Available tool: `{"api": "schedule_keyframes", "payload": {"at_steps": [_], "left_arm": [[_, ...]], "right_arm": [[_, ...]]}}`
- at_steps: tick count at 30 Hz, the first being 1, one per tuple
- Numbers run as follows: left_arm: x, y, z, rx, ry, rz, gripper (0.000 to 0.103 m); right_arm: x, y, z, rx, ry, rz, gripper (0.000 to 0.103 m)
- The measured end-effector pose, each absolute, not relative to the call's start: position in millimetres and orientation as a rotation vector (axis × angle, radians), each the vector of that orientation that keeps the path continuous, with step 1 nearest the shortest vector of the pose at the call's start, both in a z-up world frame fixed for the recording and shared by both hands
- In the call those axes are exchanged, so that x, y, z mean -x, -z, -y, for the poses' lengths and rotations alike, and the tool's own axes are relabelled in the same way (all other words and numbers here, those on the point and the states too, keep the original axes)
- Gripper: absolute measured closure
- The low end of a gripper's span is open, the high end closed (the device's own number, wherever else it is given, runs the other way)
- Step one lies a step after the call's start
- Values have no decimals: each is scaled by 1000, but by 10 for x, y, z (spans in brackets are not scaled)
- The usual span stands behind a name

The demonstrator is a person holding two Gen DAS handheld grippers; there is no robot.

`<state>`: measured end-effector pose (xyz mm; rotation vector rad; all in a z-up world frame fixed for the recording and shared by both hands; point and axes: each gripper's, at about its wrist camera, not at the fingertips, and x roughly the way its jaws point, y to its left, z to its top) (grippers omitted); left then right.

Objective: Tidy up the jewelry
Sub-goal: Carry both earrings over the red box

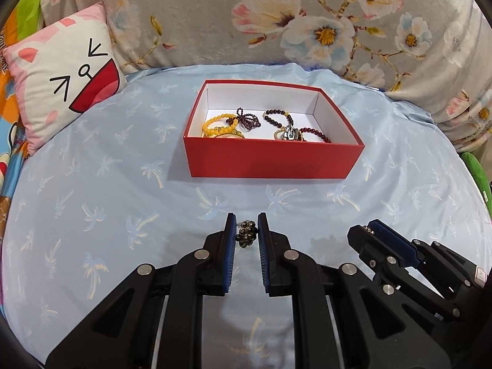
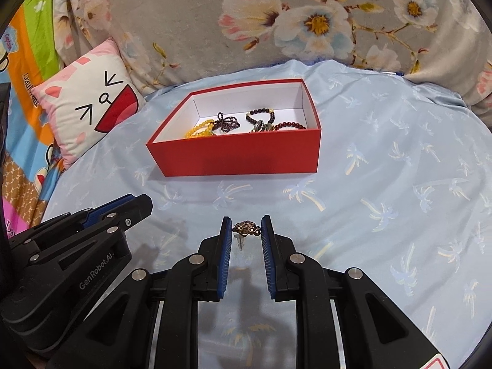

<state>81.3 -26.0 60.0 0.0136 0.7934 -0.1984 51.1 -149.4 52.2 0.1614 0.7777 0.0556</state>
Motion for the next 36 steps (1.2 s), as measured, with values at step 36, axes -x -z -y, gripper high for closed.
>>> {"api": "schedule_keyframes", "payload": {"at_steps": [36], "left_arm": [[-1478, -1132, 535, -72, 188, -699, 89]], "right_arm": [[-1224, -1048, 1762, -147, -28, -668, 85]]}}
